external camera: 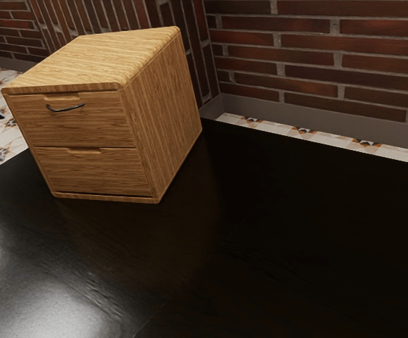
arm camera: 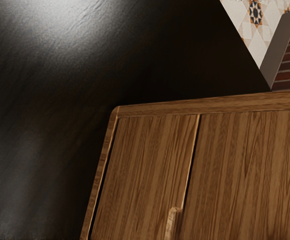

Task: Pull the drawer handle with one arm to open the drawer

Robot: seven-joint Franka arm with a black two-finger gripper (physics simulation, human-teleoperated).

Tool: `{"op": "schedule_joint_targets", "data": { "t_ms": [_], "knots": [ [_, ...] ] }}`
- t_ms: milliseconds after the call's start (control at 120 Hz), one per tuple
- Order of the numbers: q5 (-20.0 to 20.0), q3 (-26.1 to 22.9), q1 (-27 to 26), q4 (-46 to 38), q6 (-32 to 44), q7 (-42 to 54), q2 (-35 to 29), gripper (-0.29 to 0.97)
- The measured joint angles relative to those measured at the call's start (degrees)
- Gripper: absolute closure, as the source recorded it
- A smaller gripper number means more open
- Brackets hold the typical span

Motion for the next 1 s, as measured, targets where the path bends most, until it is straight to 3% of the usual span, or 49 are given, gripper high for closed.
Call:
{"op": "schedule_joint_targets", "data": {
  "t_ms": [1000],
  "knots": [
    [-0.1, -1.6, 0.0, 0.7, 2.6, -7.6, 3.9, 0.0]
  ]
}}
